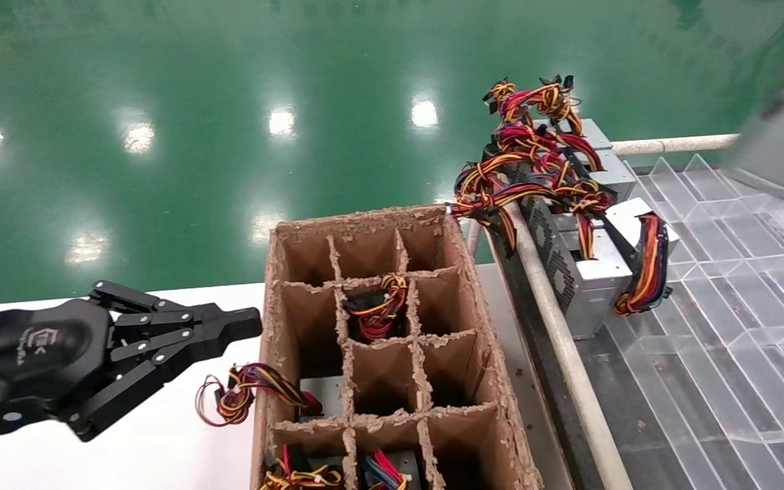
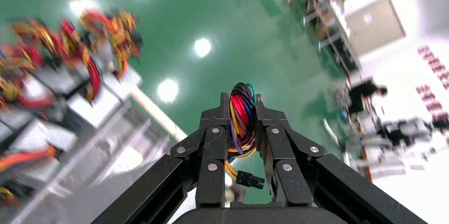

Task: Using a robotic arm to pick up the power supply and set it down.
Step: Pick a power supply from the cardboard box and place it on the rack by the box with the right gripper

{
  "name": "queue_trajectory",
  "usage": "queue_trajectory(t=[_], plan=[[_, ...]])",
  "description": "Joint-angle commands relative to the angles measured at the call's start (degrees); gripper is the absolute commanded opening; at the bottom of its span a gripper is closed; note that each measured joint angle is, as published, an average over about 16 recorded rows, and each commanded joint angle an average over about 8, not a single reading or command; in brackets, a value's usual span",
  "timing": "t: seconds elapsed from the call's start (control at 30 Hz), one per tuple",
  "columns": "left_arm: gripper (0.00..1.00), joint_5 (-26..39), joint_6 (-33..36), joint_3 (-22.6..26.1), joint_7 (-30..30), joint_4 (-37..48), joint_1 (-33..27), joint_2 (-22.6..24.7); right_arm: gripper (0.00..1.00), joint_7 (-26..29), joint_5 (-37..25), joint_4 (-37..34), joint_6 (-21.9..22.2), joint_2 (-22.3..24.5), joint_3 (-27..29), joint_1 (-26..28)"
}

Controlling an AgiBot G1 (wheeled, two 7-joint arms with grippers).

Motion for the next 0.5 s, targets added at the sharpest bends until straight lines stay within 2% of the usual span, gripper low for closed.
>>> queue_trajectory(t=[0.03,0.27,0.5], plan=[[0.0,0.0,0.0,0.0,0.0,0.0,0.0,0.0,0.0,1.1,-4.3,0.1,2.3,-0.4,-1.0,-0.9],[0.0,0.0,0.0,0.0,0.0,0.0,0.0,0.0,0.0,2.1,-9.1,-2.2,9.1,-2.1,-3.7,-7.8],[0.0,0.0,0.0,0.0,0.0,0.0,0.0,0.0,0.0,-0.1,-10.1,-9.9,16.0,-6.9,-5.5,-12.9]])
